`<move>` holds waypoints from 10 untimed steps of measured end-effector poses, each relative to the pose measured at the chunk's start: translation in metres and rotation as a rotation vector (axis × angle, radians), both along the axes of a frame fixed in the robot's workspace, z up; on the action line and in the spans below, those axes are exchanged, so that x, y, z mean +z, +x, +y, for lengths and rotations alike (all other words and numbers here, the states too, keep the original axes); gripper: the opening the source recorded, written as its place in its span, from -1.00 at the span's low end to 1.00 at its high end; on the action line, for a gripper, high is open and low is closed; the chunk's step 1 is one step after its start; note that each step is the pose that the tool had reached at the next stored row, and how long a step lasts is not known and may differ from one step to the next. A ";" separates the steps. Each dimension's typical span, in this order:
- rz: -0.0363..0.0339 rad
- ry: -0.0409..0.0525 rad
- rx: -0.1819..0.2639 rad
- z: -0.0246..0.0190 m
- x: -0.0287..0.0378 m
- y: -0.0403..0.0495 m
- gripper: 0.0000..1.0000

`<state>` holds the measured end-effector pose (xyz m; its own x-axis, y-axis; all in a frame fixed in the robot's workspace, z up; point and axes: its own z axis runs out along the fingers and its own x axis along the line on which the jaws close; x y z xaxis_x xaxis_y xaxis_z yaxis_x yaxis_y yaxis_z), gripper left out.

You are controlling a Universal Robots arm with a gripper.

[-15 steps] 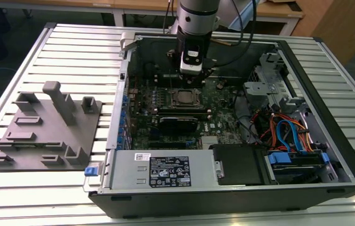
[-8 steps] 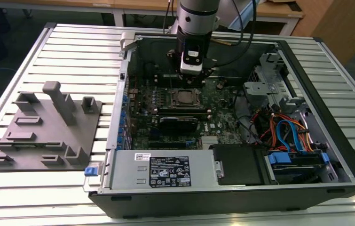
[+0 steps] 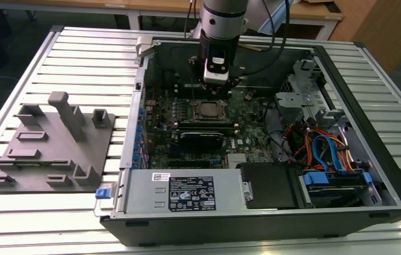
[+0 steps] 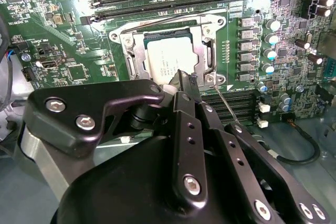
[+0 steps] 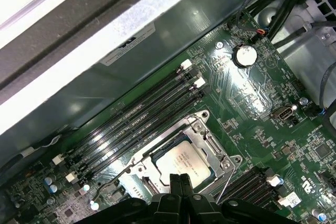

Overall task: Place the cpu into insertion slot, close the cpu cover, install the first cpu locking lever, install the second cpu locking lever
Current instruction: 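Install the first cpu locking lever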

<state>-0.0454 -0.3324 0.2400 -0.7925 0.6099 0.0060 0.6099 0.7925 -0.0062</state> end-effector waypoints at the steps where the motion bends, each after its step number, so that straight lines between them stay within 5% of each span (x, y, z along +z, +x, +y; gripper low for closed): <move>1: 0.0000 0.0000 0.001 0.0000 0.0000 0.0000 -0.80; 10: 0.0000 0.0000 0.041 0.0000 0.0000 0.0000 -0.80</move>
<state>-0.0454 -0.3324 0.2400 -0.8165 0.5773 0.0060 0.5772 0.8166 -0.0062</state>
